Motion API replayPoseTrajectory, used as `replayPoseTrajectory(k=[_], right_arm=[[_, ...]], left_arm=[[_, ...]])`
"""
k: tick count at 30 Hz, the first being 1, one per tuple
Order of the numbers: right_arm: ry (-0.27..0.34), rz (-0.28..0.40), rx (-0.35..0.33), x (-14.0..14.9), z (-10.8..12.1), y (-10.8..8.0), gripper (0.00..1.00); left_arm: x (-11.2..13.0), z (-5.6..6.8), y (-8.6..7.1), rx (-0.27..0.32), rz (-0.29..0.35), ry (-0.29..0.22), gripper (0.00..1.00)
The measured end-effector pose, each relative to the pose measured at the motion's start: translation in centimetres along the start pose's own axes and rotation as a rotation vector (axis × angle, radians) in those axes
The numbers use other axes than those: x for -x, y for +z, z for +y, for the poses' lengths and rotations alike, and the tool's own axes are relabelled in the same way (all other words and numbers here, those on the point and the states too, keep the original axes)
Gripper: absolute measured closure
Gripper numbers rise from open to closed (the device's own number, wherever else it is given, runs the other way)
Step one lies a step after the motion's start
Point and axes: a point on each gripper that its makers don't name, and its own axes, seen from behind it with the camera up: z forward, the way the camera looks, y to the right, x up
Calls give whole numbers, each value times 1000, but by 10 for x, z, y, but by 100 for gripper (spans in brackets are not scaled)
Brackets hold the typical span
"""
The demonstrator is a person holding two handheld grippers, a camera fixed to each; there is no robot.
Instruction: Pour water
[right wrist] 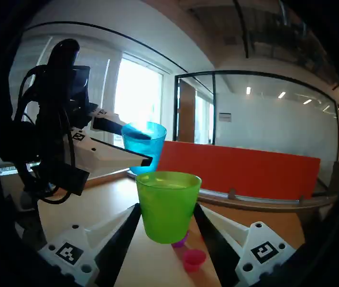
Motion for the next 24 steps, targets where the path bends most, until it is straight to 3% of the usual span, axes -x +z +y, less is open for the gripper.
replayPoseTrajectory(k=[9, 18, 24], right_arm=[[-6, -7, -22, 2, -8, 2, 16], [-17, -10, -35, 1, -11, 5, 16], [-21, -14, -44, 1, -14, 6, 16]], left_arm=[[-2, -1, -1, -1, 1, 53, 19], [-4, 2, -5, -2, -7, 158, 19], [-6, 5, -5, 0, -9, 193, 19]])
